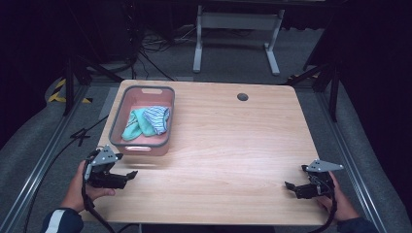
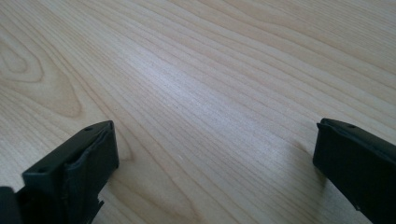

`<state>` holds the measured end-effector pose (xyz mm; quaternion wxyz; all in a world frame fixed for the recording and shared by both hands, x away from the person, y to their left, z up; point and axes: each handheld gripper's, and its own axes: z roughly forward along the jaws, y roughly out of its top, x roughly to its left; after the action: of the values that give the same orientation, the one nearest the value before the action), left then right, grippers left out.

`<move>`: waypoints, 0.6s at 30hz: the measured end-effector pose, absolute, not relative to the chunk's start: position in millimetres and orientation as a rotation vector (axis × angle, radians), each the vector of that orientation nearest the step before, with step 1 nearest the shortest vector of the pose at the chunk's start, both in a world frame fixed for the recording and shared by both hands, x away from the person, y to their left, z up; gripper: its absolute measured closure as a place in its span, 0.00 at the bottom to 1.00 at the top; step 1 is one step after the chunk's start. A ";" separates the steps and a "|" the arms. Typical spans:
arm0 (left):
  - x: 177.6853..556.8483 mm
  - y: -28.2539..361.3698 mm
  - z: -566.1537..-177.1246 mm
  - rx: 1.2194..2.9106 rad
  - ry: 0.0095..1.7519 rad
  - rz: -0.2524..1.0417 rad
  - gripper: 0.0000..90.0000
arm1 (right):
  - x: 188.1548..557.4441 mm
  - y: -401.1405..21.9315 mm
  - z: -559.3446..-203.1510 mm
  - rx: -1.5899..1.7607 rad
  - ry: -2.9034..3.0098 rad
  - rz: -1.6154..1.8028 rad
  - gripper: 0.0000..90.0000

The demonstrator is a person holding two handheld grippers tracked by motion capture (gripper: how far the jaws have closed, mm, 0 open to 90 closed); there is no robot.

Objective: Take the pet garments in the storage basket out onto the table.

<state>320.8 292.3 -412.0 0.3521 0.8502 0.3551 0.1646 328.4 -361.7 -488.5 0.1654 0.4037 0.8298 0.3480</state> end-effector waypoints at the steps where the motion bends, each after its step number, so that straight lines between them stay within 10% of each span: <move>1: 322.2 292.9 -408.3 2.202 0.913 0.436 0.20 | 328.4 -361.7 -488.6 1.150 2.363 0.992 0.01; 18: 388.3 268.5 -350.4 2.281 0.915 0.436 0.18 | 328.4 -361.8 -488.6 1.148 2.364 0.991 0.01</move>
<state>388.3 268.5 -350.4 0.3169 0.8667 0.3478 0.1658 328.4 -361.8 -488.6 0.1656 0.4032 0.8300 0.3480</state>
